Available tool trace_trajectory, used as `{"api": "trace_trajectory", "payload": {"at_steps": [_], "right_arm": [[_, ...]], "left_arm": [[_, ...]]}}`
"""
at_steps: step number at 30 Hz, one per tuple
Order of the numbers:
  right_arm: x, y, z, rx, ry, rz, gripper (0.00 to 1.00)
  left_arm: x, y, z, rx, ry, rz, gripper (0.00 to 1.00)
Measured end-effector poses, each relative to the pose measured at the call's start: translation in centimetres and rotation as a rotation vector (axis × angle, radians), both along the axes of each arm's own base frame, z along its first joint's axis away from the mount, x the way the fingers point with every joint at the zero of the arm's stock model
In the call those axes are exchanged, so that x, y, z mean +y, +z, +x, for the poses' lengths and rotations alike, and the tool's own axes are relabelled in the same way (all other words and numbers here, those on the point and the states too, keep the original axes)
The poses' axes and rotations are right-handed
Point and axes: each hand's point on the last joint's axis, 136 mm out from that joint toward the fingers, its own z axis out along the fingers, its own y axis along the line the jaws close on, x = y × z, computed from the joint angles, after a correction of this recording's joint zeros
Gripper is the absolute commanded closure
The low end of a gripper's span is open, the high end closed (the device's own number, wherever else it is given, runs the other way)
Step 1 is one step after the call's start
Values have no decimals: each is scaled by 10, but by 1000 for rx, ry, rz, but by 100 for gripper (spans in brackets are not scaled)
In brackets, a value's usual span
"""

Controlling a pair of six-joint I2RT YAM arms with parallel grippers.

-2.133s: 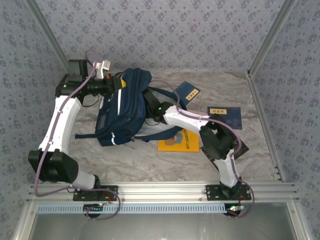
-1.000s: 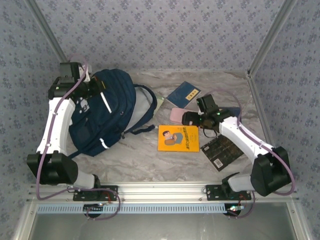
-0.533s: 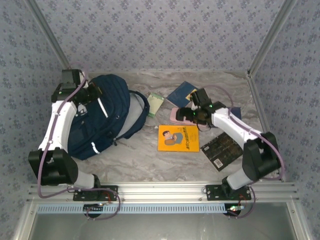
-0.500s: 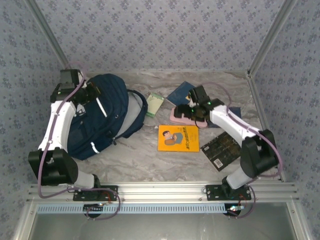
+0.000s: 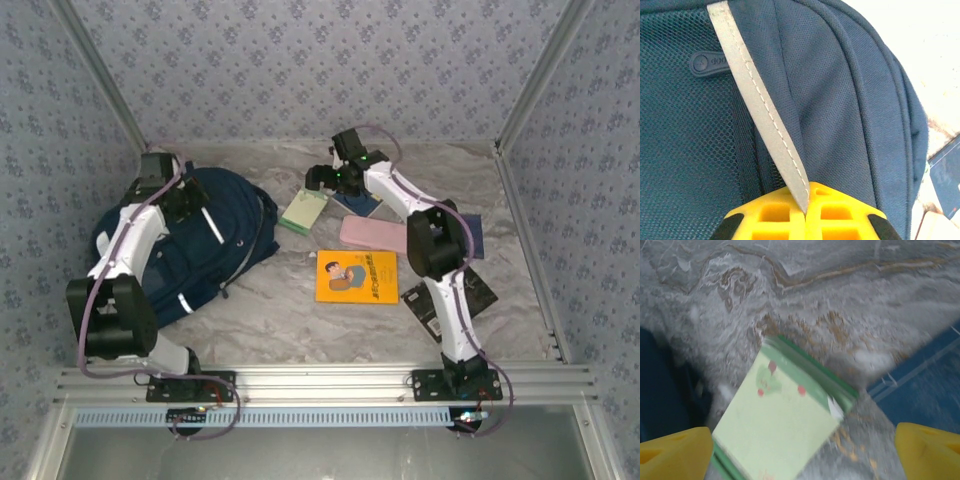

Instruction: Pack books, pencil case, and school supplies into a backpack

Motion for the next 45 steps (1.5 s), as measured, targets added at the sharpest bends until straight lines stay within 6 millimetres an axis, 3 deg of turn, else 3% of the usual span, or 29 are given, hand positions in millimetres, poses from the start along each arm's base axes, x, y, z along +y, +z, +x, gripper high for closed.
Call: {"api": "trace_trajectory", "payload": {"at_steps": [6,13,15,21,29,32,38,45], "right_arm": [[17,-18,27,-18,32,17,4],[31,-43,29,15,79,55,8],[35,-38,28,16,98,77,10],[46,-43,12,50,165,114,16],[43,-43,-26,129,215,150,23],[41,-43,-36,151,222,164,29],[27,-49,-49,206,179,203,56],[27,-45,-46,216,156,259,70]], "left_arm": [[-11,-9,-4,16,-23,-7,100],[-15,-9,-3,13,-25,-13,100],[-15,-9,-3,14,-23,-15,100],[-15,-10,-2,15,-22,-20,100],[-16,-10,-3,15,-23,-21,100],[-16,-10,-2,14,-23,-21,100],[-16,-12,-2,11,-25,-23,100],[-17,-13,-2,9,-30,-29,100]]}}
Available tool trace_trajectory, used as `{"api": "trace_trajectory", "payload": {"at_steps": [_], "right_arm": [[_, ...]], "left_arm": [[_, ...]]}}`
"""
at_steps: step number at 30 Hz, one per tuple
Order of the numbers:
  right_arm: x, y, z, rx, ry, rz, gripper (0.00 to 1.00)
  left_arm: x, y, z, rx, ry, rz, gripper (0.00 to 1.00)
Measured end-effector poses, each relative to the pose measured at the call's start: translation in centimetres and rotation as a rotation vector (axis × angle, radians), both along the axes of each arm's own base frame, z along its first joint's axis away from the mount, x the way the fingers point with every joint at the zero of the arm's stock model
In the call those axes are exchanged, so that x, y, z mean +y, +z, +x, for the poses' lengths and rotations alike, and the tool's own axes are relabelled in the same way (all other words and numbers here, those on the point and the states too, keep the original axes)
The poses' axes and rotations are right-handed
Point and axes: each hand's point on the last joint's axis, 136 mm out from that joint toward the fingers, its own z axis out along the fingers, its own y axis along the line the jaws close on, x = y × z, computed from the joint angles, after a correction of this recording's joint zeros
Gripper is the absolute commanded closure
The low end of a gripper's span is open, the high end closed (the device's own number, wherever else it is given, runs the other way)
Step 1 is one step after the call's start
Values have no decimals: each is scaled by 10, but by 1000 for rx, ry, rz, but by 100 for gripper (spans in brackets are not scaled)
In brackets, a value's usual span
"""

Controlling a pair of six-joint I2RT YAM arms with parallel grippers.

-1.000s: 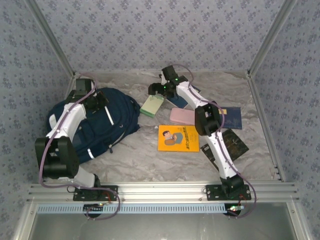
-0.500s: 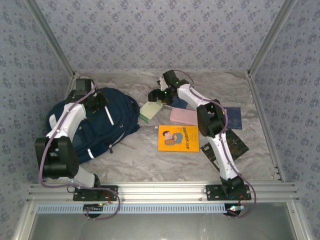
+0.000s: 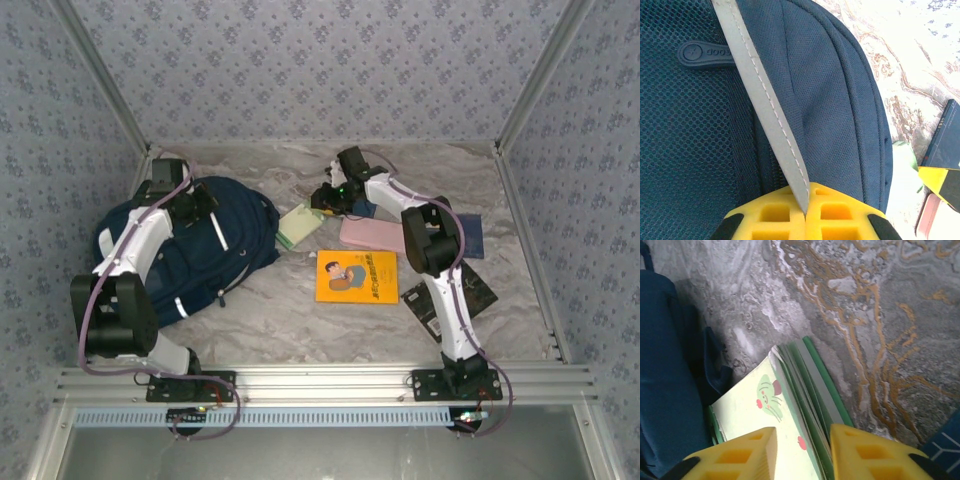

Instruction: Pack books, pencil case, and school supplies into a backpack

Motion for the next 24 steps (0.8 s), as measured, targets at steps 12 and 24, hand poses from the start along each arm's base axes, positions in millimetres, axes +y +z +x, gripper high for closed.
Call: {"api": "trace_trajectory", "payload": {"at_steps": [12,24], "right_arm": [[15,13,-19,51,85,109,68],[7,4,-30,72,97,40,99]], "left_arm": [[-1,-3,-1,4,-5,-6,100],[-1,-3,-2,5,-6,-4,86]]}}
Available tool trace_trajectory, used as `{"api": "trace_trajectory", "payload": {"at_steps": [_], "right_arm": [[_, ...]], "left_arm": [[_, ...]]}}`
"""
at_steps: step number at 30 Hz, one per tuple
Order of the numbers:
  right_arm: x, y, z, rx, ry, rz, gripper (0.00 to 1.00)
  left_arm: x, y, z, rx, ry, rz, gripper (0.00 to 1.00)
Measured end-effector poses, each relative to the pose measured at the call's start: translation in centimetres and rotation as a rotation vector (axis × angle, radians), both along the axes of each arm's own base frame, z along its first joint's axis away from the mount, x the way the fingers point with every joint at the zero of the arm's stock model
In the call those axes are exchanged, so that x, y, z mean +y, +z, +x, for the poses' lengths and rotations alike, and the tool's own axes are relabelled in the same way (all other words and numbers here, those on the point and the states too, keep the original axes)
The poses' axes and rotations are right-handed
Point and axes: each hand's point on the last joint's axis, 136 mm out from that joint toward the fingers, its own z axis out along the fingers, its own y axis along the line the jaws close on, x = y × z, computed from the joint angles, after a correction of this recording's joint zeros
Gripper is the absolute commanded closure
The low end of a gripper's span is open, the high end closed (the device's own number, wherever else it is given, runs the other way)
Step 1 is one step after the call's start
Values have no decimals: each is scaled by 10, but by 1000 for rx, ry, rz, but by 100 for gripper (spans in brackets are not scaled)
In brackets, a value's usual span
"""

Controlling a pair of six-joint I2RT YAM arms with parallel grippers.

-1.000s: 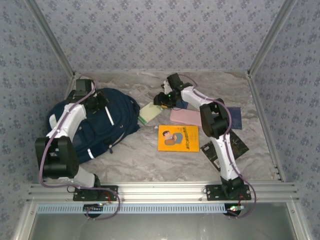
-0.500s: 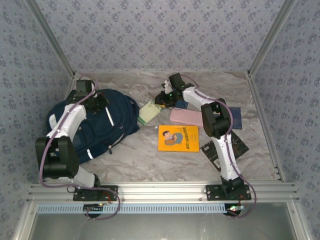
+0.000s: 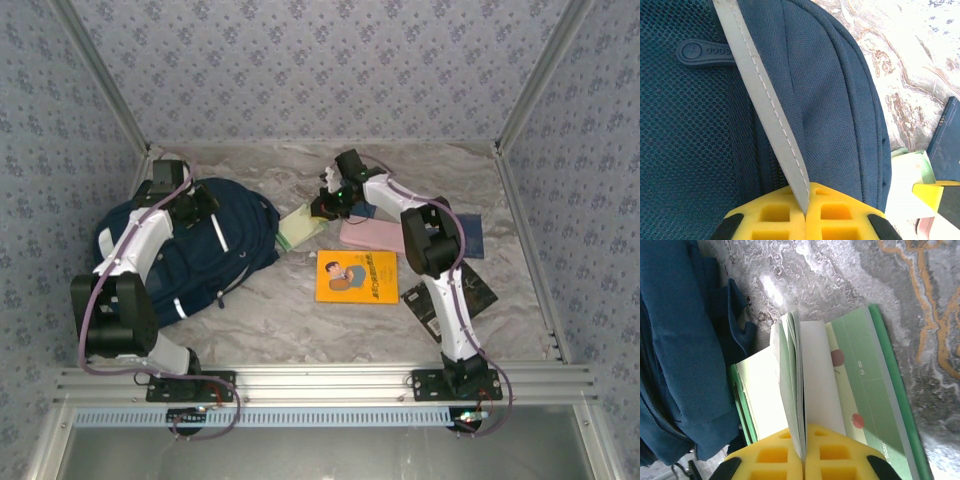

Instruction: Pack books, pencil case, and school supplies into a backpack

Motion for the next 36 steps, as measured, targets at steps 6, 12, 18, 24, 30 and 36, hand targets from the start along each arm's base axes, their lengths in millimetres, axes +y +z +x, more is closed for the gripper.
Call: {"api": "trace_trajectory", "payload": {"at_steps": [6,12,18,24,30,36], "right_arm": [[-19,31,5,-63,-54,-31,100],[-46,84,12,-146,-135,0,100],[-63,123,20,-188,-224,80,99],[-62,151,19,-195,-276,161,98],[-59,172,11,-197,-306,245,96],[-49,172,-3,-163,-317,312,96]], "left_arm": [[-1,2,-3,0,-5,15,58],[-5,27,-7,-46,-12,14,45],[-46,60,-14,-114,-109,-77,37],[-110,80,-24,-155,-256,-236,33],[-161,81,-21,-154,-347,-371,33],[-192,45,-11,-80,-383,-407,36]]}}
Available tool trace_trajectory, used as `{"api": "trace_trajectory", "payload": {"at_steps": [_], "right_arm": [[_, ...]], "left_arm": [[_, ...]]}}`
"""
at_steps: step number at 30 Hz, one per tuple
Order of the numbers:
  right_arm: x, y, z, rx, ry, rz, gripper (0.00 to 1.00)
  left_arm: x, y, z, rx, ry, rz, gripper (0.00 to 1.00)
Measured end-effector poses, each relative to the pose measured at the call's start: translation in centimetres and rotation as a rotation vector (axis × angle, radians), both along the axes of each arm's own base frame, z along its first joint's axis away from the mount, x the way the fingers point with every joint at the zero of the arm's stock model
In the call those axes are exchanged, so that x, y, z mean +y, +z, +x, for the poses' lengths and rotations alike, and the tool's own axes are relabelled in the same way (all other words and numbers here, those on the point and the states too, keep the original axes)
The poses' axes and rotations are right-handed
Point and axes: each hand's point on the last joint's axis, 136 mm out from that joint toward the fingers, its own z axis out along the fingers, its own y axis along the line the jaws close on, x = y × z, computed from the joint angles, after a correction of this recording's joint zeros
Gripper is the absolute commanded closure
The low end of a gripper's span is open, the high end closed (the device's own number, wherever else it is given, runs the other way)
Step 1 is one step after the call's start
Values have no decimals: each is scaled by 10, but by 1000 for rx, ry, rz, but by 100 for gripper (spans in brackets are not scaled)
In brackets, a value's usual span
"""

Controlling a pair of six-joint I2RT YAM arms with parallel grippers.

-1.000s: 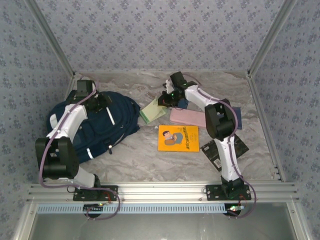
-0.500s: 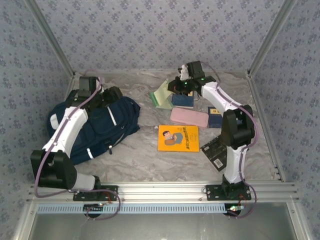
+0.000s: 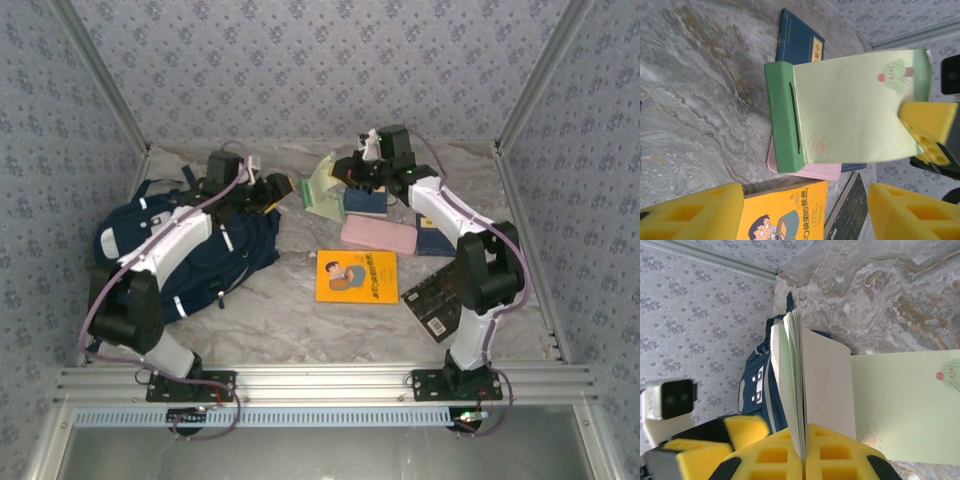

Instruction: Pack books, pencil case, and school supplies into a backpack

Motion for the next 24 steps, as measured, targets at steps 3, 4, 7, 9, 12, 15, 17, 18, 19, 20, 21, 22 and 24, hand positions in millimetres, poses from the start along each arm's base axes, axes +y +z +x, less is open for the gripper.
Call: {"api": "trace_trajectory", "payload": {"at_steps": [3,4,7,9,12,15,17,18,19,20,21,22,24], "right_arm": [[5,-9,-6,35,-5,42,96],[6,-12,-8,47,-6,56,95],[9,-22,-12,87,-17,97,95],[10,-26,-14,108,-24,122,95],[11,-23,-13,111,-31,165,95],[12,-22,-13,117,-37,201,95],[13,-20,-13,119,-39,221,95],[13,-18,-13,118,-40,231,95],[14,-17,-13,120,-40,240,95],[15,-16,-13,122,-39,251,95],[15,-16,-14,123,-40,260,95],[16,-16,-14,124,-40,268,95],[16,-16,-15,127,-42,281,95]], "left_arm": [[-11,-17,2,30,-21,2,38],[-13,-21,3,34,-25,2,38],[-15,-33,4,45,-31,5,40],[-16,-42,5,53,-31,8,42],[-16,-59,5,80,-32,16,43],[-16,-75,3,110,-33,27,43],[-15,-81,2,122,-33,31,44],[-15,-82,2,121,-33,31,44],[-16,-82,3,117,-33,29,44],[-17,-83,5,111,-35,24,44],[-18,-83,7,108,-36,18,45],[-19,-84,8,107,-37,12,46],[-22,-86,11,107,-37,-6,49]]}}
